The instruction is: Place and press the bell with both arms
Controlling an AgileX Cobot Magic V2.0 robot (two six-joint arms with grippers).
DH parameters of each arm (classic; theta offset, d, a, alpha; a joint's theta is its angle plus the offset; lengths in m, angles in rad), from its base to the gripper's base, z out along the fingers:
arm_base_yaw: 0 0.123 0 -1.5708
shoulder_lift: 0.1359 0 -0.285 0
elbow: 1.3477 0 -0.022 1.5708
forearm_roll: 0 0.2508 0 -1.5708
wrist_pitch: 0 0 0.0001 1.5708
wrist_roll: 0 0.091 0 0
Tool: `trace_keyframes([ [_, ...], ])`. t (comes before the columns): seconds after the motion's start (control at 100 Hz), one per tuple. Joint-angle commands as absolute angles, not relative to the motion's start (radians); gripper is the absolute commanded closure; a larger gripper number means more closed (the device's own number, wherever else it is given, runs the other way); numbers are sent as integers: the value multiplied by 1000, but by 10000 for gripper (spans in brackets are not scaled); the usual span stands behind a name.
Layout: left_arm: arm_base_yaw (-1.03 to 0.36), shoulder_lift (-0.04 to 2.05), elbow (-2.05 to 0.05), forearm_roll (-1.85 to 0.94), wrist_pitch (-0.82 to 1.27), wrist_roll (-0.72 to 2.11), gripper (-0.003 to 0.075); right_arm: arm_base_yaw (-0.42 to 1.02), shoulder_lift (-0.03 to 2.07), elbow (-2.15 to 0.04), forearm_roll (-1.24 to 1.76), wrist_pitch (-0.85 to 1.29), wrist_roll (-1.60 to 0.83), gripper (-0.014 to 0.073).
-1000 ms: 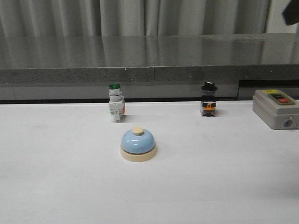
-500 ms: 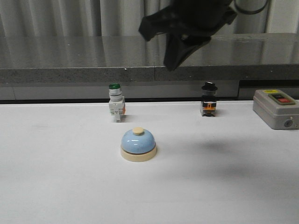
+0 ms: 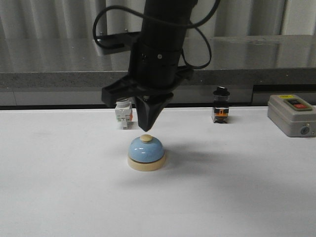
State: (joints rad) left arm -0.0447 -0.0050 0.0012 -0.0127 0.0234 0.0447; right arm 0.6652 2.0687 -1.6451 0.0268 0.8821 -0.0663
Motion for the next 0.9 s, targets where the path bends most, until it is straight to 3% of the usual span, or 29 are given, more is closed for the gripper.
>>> trace_keyframes([
  [0.0,-43,-41,23,-14,-57,40,739,669,2041,-1681,26,881,-78,662],
  [0.2,-43,-41,23,-14,-57,40,739,669,2045,-1681,26,869,-75,662],
  [0.48,-43,-41,23,-14,-57,40,739,604,1888,-1650,-14,844,44,662],
  [0.89,-43,-41,23,-14,-57,40,739,361,1478,-1266,-49,695,141,662],
])
